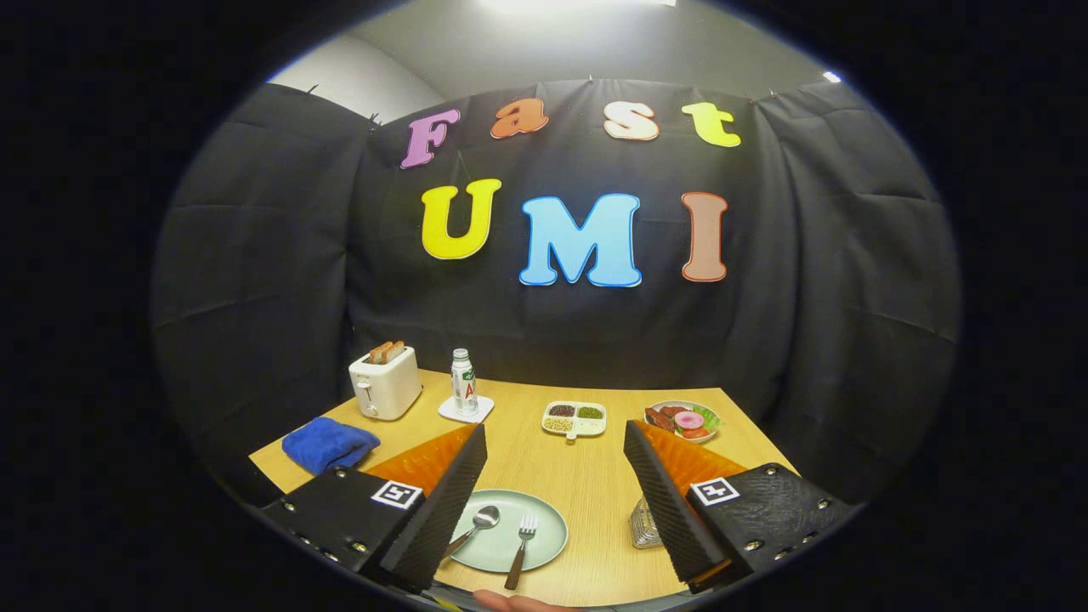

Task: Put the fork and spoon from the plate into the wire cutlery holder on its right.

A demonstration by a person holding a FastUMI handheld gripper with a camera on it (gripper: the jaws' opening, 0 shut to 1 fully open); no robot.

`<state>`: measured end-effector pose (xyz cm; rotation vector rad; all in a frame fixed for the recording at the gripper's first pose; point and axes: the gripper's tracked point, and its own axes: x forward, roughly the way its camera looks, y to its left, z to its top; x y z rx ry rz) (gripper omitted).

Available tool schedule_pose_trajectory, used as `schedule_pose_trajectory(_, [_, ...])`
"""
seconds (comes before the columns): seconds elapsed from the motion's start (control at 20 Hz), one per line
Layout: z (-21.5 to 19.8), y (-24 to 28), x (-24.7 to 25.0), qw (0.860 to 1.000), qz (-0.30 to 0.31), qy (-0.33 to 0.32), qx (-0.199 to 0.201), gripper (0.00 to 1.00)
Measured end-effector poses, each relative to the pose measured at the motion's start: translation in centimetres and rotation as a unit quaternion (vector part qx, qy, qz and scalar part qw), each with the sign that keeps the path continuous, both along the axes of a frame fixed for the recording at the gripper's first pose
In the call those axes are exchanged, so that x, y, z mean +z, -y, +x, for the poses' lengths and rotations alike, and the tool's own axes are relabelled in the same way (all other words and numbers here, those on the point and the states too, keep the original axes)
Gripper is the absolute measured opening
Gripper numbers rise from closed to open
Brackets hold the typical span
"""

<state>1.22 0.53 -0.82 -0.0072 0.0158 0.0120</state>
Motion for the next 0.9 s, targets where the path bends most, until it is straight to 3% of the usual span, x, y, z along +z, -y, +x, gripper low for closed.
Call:
schedule_pose_trajectory(0.25, [0.3,-0.1,-1.3,1.000,0.002,-0.008,0.001,0.99])
schedule_pose_trajectory(0.45, [0.1,0.0,-4.5,0.998,0.033,-0.053,-0.006,0.99])
schedule_pose_trajectory(0.9, [0.7,0.2,-10.5,0.991,-0.001,-0.136,0.003,0.99])
